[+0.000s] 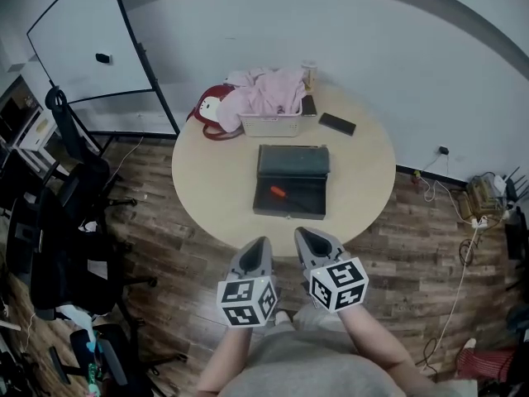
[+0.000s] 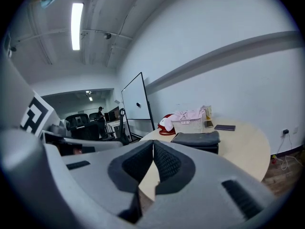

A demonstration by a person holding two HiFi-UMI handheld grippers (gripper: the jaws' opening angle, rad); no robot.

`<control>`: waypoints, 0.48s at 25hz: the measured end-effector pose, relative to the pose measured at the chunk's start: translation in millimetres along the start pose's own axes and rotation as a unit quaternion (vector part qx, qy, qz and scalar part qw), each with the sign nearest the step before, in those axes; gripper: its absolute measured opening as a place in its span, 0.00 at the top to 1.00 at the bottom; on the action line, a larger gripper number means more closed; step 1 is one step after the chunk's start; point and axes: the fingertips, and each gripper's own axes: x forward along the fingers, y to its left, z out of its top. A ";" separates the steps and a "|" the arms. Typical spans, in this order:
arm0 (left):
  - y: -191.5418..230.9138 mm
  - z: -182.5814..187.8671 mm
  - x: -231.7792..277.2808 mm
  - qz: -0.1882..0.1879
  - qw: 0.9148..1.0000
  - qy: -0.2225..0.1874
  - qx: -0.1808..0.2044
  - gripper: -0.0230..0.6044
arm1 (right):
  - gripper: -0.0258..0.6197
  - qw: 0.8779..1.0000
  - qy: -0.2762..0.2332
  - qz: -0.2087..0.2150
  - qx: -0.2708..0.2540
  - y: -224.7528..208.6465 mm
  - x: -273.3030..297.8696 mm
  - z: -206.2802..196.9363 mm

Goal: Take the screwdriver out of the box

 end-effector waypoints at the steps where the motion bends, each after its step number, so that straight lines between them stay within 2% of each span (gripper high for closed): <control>1: 2.3 -0.5 4.1 0.000 1.000 0.002 -0.002 0.97 | 0.96 1.000 0.003 -0.003 0.000 -5.2 4.3 -0.4; 5: 13.3 -5.8 18.0 0.002 1.000 0.012 -0.010 0.97 | 0.96 1.000 0.014 -0.011 -0.001 -22.6 22.7 -3.6; 12: 43.5 -11.0 55.9 0.032 0.999 0.023 -0.018 0.97 | 0.96 0.999 0.039 -0.008 -0.003 -59.0 71.7 -11.5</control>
